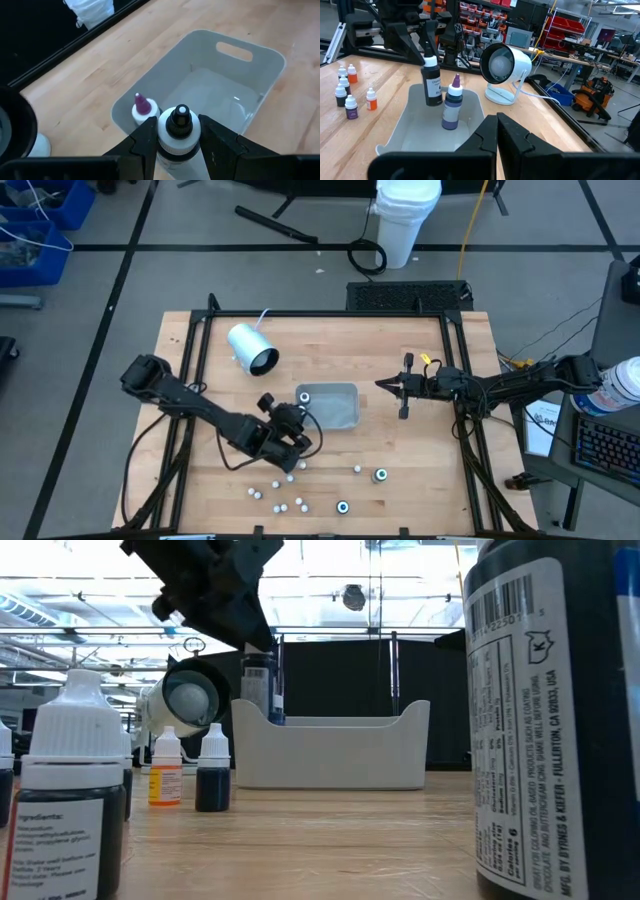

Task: Pick & Place food coloring
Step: Put the big black food coloring bottle into the gray bin

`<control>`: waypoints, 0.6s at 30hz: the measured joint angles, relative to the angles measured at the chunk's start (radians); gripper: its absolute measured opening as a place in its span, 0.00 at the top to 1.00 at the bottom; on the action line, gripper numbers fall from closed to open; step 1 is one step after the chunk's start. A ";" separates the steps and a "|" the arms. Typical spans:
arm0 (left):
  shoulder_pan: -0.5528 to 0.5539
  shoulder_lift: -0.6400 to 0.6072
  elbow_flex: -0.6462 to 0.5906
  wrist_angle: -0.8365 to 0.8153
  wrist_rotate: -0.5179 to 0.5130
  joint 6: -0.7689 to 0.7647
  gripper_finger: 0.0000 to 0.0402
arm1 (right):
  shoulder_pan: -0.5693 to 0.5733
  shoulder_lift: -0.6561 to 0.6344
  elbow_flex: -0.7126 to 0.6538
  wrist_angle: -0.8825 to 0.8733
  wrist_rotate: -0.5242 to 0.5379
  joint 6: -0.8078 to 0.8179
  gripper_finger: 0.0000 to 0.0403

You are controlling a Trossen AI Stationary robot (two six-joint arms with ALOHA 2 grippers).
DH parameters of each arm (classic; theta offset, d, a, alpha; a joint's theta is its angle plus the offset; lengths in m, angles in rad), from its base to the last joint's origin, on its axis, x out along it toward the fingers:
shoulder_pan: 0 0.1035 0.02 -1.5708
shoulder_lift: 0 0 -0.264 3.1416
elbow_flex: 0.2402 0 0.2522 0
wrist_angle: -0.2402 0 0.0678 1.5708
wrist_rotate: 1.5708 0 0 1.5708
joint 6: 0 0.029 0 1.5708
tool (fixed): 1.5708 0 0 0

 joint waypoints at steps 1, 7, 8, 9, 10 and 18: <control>0.004 0.000 -0.006 0.023 0.004 0.015 0.67 | 0.000 0.000 0.000 0.000 0.000 0.000 1.00; 0.028 0.000 -0.023 0.071 0.054 0.046 0.67 | 0.000 0.000 0.000 0.000 0.000 0.000 1.00; 0.031 0.000 -0.026 0.072 0.056 0.045 0.67 | 0.000 0.000 0.000 0.000 0.000 0.000 1.00; 0.033 0.000 -0.030 0.071 0.056 0.041 0.67 | 0.000 0.000 0.000 0.000 0.000 0.000 1.00; 0.034 0.000 -0.033 0.070 0.056 0.035 0.67 | 0.000 0.000 0.000 0.000 0.000 0.000 1.00; 0.041 0.000 -0.086 0.129 0.063 0.013 0.67 | 0.000 0.000 0.000 0.000 0.000 0.000 1.00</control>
